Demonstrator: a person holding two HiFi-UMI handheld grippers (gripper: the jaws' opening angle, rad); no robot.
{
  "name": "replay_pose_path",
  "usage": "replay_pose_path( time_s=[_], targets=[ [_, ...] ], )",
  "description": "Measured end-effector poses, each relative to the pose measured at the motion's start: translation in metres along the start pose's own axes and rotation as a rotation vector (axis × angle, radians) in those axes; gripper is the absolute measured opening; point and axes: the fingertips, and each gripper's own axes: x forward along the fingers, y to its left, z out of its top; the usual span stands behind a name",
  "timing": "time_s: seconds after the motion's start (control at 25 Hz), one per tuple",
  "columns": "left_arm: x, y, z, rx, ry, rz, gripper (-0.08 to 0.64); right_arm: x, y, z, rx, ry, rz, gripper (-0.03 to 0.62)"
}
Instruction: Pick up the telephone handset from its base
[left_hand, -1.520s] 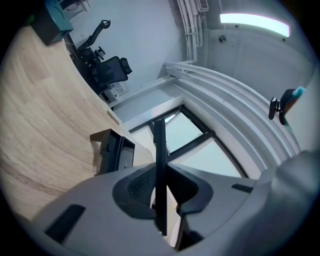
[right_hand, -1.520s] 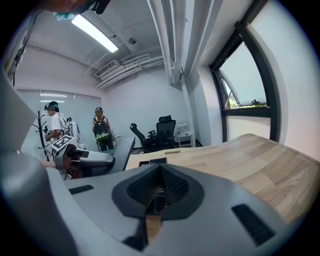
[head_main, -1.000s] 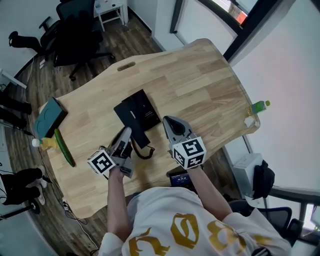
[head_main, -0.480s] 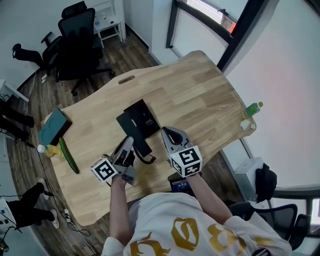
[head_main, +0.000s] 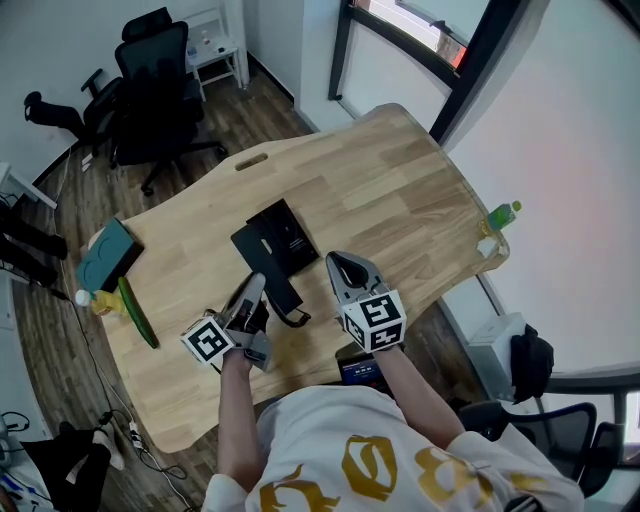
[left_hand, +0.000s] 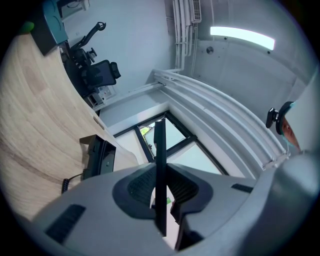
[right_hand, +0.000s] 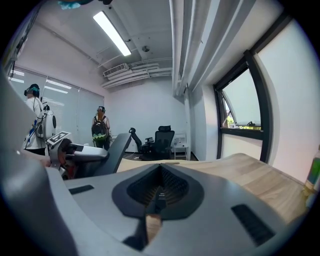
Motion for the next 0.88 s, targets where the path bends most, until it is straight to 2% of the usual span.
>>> replay_pose_path(
  time_s=[0.32,0.68,0.76,0.88],
  targets=[
    [0.004,-0.005,-0.002,-0.014,0.008,-0.025,0.071,-0.001,-0.002,-0.002,-0.001,0.006,-0.009,0.005],
    [0.002,0.001,-0.003,-0.020,0.010,-0.002,0.071,0.001,-0.005,-0.001,-0.003,0.007,-0.002,0.005],
    [0.000,0.006,-0.004,-0.037,0.009,0.023,0.071,0.001,-0.006,-0.002,-0.003,0.009,-0.002,0.005],
    [0.000,0.006,-0.002,-0.013,0.008,0.009,0.071,0.002,-0.006,-0.002,-0.006,0.009,-0.002,0.005]
  ],
)
